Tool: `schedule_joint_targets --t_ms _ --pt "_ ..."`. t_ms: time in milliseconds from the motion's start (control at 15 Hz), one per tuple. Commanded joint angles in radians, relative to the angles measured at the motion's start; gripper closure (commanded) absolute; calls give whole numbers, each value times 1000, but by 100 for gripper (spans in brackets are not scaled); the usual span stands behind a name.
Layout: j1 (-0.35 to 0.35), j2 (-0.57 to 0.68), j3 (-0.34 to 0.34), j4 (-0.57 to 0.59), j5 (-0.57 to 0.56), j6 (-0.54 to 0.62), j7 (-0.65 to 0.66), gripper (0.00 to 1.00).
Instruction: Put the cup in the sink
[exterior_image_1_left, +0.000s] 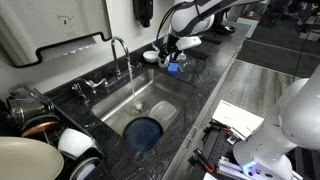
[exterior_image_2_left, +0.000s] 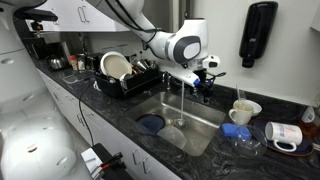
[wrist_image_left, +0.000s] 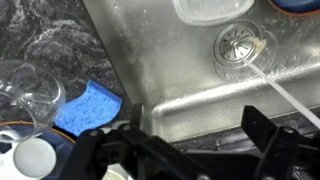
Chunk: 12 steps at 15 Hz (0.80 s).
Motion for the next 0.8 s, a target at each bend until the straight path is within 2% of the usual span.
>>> schedule_joint_targets --t_ms 0,400,733 --pt "-30 114 -12 92 -21 76 -31 0" --pt "-59 276 -39 218 -59 131 -14 0" --pt "-77 389 -44 323 -39 110 8 0"
